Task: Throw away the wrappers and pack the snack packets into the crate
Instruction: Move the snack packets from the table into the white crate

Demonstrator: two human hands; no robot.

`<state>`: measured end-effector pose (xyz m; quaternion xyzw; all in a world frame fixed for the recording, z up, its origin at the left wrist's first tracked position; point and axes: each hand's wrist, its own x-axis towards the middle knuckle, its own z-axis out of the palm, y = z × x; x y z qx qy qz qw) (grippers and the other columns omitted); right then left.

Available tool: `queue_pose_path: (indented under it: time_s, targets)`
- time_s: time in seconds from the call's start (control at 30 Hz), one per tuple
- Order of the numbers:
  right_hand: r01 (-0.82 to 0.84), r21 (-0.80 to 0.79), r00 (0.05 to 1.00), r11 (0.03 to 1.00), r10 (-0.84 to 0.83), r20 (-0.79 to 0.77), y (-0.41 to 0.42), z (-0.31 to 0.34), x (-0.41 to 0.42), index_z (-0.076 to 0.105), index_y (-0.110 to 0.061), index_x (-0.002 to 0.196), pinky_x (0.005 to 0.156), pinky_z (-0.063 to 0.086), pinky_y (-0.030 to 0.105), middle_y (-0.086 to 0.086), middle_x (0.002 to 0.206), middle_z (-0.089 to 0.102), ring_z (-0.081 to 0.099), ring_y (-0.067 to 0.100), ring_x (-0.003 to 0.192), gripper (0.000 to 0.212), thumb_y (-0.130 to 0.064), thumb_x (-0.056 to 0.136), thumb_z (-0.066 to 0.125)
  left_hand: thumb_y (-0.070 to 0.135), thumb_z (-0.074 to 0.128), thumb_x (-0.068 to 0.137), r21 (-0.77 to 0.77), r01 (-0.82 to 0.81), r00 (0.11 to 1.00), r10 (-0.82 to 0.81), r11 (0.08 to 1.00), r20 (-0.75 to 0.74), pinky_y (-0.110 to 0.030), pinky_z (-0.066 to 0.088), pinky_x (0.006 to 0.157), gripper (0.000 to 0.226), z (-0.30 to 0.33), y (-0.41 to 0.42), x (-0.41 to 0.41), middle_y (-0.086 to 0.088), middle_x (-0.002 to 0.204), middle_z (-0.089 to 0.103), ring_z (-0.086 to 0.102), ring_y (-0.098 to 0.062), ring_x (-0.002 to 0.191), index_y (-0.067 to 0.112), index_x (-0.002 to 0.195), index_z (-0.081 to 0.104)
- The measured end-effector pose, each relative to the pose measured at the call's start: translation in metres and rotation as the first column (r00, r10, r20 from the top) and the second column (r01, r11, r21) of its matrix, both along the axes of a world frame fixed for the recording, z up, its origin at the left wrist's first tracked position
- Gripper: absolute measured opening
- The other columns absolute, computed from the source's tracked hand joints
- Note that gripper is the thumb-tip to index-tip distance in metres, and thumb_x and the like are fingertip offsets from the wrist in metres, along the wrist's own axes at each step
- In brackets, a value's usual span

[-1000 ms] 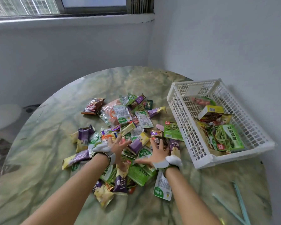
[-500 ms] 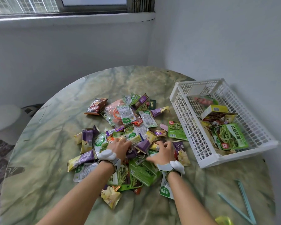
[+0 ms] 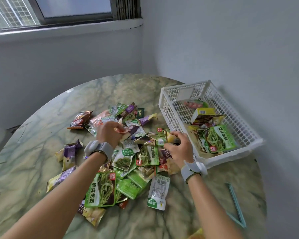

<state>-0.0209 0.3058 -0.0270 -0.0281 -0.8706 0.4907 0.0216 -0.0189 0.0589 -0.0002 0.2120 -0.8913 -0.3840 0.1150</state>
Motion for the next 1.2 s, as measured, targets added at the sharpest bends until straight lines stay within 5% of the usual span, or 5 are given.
queue_pose_path:
  time_s: [0.33, 0.47, 0.7, 0.97, 1.2]
  targets:
    - [0.345, 0.089, 0.934, 0.934, -0.333, -0.126, 0.16, 0.034, -0.067, 0.061, -0.022, 0.099, 0.076, 0.043, 0.033, 0.002, 0.1, 0.048, 0.053, 0.027, 0.093, 0.04, -0.022, 0.064, 0.081, -0.002, 0.078, 0.063, 0.397, 0.184, 0.945, -0.052, 0.899, -0.322, -0.011, 0.05, 0.067, 0.03, 0.053, 0.17, -0.076, 0.01, 0.082, 0.073, 0.066, -0.005, 0.078, 0.027, 0.069, 0.076]
    - [0.333, 0.248, 0.941, 0.91, -0.303, -0.151, 0.189, 0.021, -0.109, 0.063, -0.025, 0.1, 0.074, 0.049, 0.038, 0.007, 0.109, 0.053, 0.054, 0.035, 0.1, 0.045, -0.025, 0.06, 0.083, 0.007, 0.084, 0.065, 0.225, 0.381, 0.87, -0.265, 0.897, -0.416, -0.018, 0.052, 0.076, 0.015, 0.018, 0.207, -0.1, 0.004, 0.087, 0.072, 0.066, -0.012, 0.083, 0.017, 0.073, 0.077]
    - [0.132, 0.454, 0.991, 0.881, -0.13, -0.036, 0.195, -0.016, -0.17, 0.058, -0.015, 0.109, 0.074, 0.037, 0.034, 0.016, 0.12, 0.044, 0.044, 0.038, 0.111, 0.049, -0.018, 0.064, 0.078, 0.015, 0.072, 0.076, -0.299, 0.758, 0.608, -0.794, 0.58, 0.0, -0.041, 0.057, 0.073, 0.012, -0.042, 0.215, -0.13, 0.009, 0.104, 0.068, 0.056, -0.013, 0.103, 0.026, 0.078, 0.074]
    - [-0.025, 0.425, 0.997, 0.905, -0.006, 0.072, 0.181, -0.038, -0.193, 0.028, -0.03, 0.144, 0.1, 0.043, 0.054, 0.005, 0.137, 0.051, 0.046, 0.031, 0.127, 0.109, -0.069, 0.054, 0.076, 0.018, 0.064, 0.076, -0.214, 0.874, 0.481, -0.839, 0.436, 0.255, -0.037, 0.054, 0.081, 0.018, -0.042, 0.24, -0.15, 0.009, 0.099, 0.066, 0.055, -0.013, 0.099, 0.028, 0.086, 0.075]
    - [0.195, 0.458, 0.98, 0.867, -0.195, -0.048, 0.196, -0.04, -0.194, 0.055, -0.012, 0.119, 0.084, 0.047, 0.042, 0.014, 0.117, 0.062, 0.057, 0.037, 0.109, 0.061, -0.047, 0.073, 0.077, 0.022, 0.063, 0.083, -0.045, 0.871, 0.481, -0.832, 0.489, 0.277, -0.03, 0.056, 0.075, 0.015, -0.034, 0.255, -0.162, 0.005, 0.089, 0.072, 0.064, -0.013, 0.08, 0.019, 0.088, 0.076]
